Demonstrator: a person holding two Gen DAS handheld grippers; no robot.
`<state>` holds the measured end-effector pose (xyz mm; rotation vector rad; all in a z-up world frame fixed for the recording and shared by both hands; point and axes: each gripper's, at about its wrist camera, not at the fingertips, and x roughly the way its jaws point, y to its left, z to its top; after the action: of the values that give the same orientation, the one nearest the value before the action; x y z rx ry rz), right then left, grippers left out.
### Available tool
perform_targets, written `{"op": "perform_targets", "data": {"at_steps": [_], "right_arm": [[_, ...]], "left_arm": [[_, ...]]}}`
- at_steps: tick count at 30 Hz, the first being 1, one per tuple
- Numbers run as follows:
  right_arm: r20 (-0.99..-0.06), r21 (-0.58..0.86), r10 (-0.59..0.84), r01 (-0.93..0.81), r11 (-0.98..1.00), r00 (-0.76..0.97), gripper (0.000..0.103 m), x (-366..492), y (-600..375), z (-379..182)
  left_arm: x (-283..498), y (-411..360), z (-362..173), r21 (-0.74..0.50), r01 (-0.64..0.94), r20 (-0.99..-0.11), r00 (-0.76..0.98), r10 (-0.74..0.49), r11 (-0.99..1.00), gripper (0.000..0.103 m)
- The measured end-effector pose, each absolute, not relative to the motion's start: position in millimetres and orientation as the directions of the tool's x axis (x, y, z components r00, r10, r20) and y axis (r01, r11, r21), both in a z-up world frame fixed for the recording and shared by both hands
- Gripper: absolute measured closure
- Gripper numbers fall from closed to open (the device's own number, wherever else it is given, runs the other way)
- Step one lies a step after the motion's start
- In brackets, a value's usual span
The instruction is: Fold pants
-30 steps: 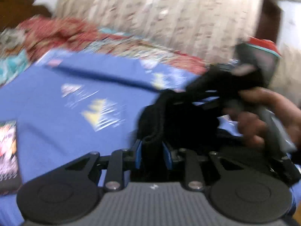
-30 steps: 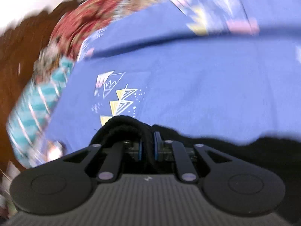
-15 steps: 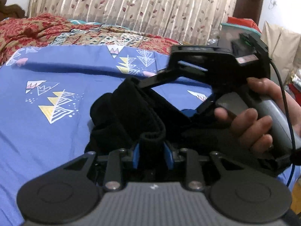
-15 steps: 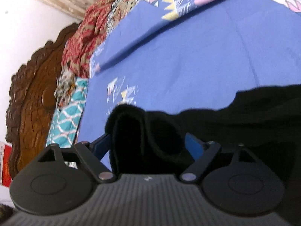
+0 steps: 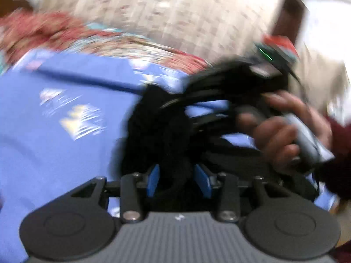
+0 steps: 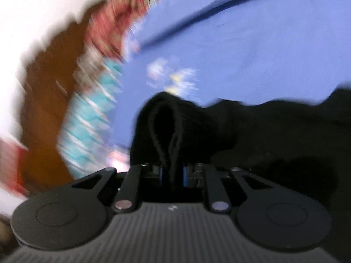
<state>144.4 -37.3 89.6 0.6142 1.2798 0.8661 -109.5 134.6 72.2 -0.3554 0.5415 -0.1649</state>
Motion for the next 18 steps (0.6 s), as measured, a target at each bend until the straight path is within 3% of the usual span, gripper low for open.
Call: {"op": "perform_targets", "data": {"at_steps": [4,6,9,11,13,15,18], "right_arm": [[-0.338,0.939,0.933,-0.026,0.344,0.119,0.084,136.4,-76.7,78.1],[-0.311,0.95,0.935,0.034,0.31,0.173,0.084,125.0,-106.6,60.2],[-0.466,0.883,0.845,0.079,0.462,0.262,0.082,108.7,-155.4,33.8],[-0.585,0.79,0.733,0.041,0.612,0.347,0.073,100.2,-183.8,32.2],[-0.615,0.731,0.67,-0.018,0.682,0.415,0.061,91.0,-195.9,42.8],[-0.654,0.61,0.576,-0.108,0.785,0.49,0.039,81.0,-197.0,66.0],[-0.633,0.474,0.497,-0.21,0.855,0.593,0.037,66.0,-195.9,91.4]], "left_arm": [[-127.5,193.1,69.0,-0.473,-0.141,-0.49,0.863,-0.126,0.87,0.067],[-127.1,207.4,66.9,-0.488,-0.204,-0.507,0.858,-0.085,0.849,0.067],[-110.0,201.1,66.2,-0.485,-0.205,-0.528,0.843,-0.098,0.85,0.068],[-92.7,181.2,66.6,-0.464,-0.163,-0.537,0.834,-0.13,0.871,0.068],[-73.4,151.0,66.9,-0.425,-0.102,-0.551,0.818,-0.168,0.899,0.068],[-58.1,120.9,65.7,-0.394,-0.034,-0.561,0.8,-0.211,0.918,0.068],[-42.1,78.4,64.8,-0.356,0.055,-0.574,0.775,-0.265,0.933,0.068]]}}
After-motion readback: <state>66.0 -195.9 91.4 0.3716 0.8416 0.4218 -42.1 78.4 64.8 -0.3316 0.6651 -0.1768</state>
